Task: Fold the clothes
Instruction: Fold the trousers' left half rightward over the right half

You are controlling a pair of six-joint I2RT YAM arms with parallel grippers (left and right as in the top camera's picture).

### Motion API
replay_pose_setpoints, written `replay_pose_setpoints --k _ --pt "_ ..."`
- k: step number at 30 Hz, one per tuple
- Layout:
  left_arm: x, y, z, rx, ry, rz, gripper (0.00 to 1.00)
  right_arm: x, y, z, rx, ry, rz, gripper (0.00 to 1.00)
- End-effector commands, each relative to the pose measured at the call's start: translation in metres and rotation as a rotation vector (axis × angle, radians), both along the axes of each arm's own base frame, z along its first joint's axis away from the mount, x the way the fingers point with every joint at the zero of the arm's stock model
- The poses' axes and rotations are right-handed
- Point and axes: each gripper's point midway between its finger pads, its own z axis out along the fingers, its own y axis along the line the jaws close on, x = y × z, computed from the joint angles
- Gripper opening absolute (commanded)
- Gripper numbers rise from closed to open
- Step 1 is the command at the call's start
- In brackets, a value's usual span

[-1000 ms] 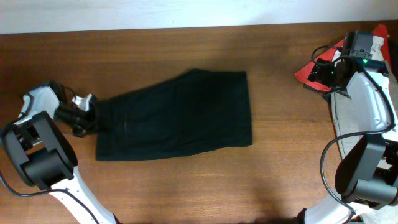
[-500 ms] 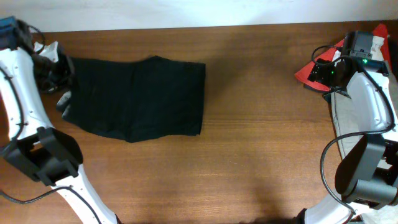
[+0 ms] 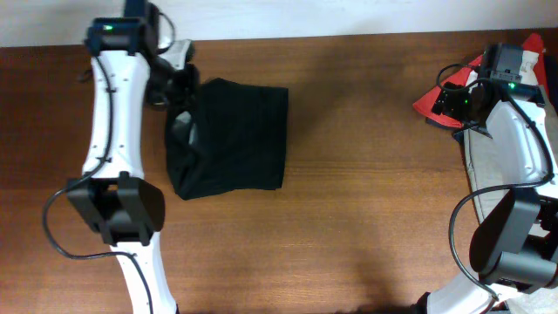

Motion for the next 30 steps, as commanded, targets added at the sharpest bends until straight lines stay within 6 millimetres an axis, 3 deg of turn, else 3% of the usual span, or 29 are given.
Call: replay_pose_setpoints --k 1,6,14,24,27,30 --pt "0.003 -0.032 -0.025 -0.008 0.044 -0.061 0.01 0.001 -0.004 0.005 -0.009 -0.014 -0.015 0.99" --pt "0.012 -0.060 -0.062 0.007 0.054 -0.166 0.01 0.001 -0.004 0.005 -0.009 -0.014 -0.015 0.99" --pt "0.015 -0.101 -0.070 0.026 -0.064 -0.450 0.00 0.001 -0.004 0.005 -0.009 -0.015 -0.015 0.99" --pt "0.015 -0.116 -0.111 -0.016 0.000 -0.469 0.02 0.001 -0.004 0.005 -0.009 -0.015 -0.015 0.99" --pt "0.016 -0.123 -0.113 -0.056 0.001 -0.473 0.02 0.001 -0.004 0.005 -0.009 -0.015 -0.015 0.99" --pt "0.018 -0.130 -0.112 -0.099 -0.016 -0.477 0.10 0.001 -0.004 0.005 -0.009 -0.015 -0.015 0.99"
